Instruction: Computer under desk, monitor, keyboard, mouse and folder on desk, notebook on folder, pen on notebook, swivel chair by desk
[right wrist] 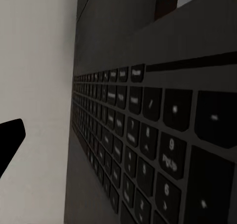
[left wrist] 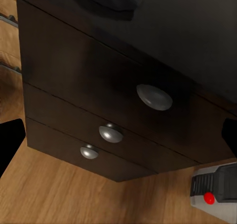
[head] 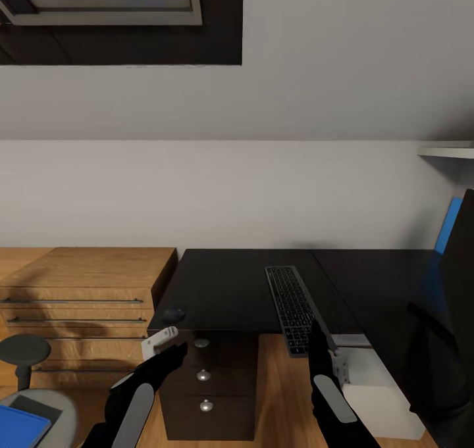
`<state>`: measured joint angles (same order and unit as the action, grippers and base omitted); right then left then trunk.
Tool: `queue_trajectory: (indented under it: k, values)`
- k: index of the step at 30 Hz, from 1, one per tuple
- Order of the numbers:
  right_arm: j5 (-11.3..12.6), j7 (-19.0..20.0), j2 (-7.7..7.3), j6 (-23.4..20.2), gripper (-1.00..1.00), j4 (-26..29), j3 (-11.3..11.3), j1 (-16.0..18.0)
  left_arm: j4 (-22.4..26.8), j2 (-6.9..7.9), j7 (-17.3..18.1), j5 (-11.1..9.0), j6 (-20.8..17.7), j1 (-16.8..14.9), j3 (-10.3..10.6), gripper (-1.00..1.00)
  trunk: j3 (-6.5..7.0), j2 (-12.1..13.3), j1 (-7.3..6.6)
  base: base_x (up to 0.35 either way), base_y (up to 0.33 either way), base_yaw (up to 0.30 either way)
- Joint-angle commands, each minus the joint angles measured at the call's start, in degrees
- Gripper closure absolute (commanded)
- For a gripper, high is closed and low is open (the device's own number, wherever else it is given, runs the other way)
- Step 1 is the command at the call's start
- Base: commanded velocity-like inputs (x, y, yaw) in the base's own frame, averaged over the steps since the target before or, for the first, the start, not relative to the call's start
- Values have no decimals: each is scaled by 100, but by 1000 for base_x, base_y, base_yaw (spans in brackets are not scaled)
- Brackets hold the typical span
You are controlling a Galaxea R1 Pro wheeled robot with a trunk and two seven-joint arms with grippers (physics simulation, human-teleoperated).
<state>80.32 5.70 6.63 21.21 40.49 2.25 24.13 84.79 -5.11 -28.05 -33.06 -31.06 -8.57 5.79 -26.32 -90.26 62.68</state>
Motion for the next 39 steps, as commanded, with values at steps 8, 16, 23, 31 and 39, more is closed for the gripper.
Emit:
queue_trajectory:
  k: [8,16,23,31,39]
  values:
    - [62,54,5,-1,-100,-8,12,4,-5,9,-53,-52,1,-4,3,-100,-7,-4,0,0,0,0]
    - [63,54,5,-2,-100,-72,4,4,-6,10,-51,-52,4,-4,9,-100,-7,-4,0,-186,0,0]
    - [63,54,5,-6,-100,-76,3,4,-6,10,-51,-52,4,-4,10,-100,-7,-4,0,-309,0,0]
    - [63,54,5,-3,-100,-77,3,4,-6,11,-51,-53,4,-4,4,-100,-7,-4,0,-302,0,0]
    - [63,53,7,-4,-100,-96,3,4,-6,10,-51,-58,4,-4,2,-100,-7,-4,0,-234,0,0]
